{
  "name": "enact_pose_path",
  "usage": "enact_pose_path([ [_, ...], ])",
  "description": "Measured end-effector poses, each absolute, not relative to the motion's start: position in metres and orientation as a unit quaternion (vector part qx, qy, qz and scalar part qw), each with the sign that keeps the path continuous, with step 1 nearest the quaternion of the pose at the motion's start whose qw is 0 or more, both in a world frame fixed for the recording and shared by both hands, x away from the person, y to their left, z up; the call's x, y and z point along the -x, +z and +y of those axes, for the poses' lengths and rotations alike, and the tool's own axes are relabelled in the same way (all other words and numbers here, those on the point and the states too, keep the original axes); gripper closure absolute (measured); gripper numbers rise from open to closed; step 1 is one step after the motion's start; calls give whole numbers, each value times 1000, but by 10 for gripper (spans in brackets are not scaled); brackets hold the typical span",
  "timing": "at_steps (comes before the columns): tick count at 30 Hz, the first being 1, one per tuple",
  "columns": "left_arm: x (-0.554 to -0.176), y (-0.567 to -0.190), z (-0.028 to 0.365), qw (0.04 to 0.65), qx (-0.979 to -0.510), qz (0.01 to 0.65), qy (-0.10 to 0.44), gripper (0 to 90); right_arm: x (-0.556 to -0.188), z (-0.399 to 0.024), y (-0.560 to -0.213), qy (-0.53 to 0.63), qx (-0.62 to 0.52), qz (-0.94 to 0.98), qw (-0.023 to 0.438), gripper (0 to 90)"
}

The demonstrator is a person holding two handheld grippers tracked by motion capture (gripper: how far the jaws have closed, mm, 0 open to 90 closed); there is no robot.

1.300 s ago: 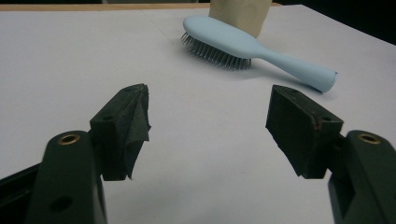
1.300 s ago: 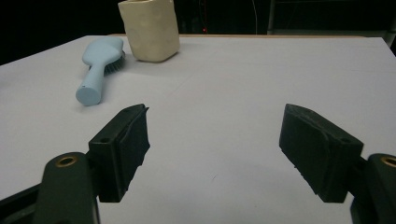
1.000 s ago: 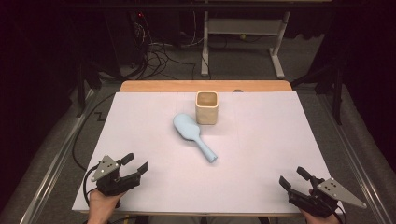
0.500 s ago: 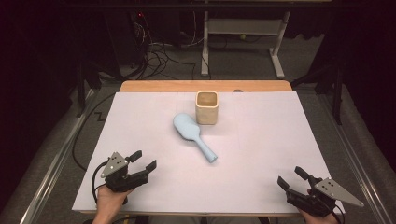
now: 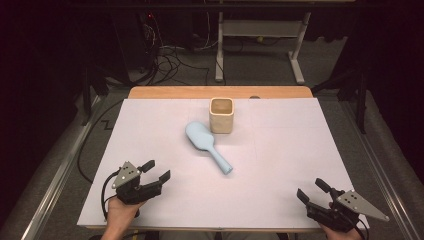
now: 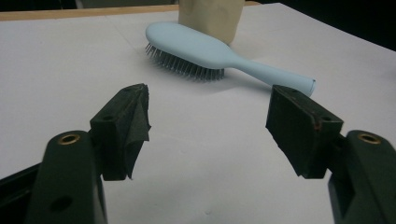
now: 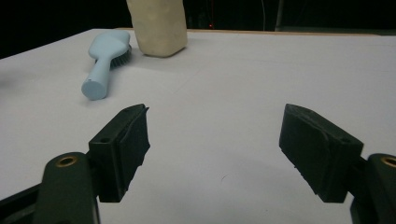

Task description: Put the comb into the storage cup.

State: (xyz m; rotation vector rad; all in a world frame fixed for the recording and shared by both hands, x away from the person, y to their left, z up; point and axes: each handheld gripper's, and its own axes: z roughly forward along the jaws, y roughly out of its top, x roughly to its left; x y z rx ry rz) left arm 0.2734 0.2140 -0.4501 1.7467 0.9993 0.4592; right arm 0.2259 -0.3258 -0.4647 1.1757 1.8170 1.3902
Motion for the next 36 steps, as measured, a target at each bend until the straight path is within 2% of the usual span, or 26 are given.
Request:
enact_pose_path([
  [36, -289, -448, 177, 516, -738, 394, 184, 302, -231, -325, -465, 520, -431, 681, 283, 246],
])
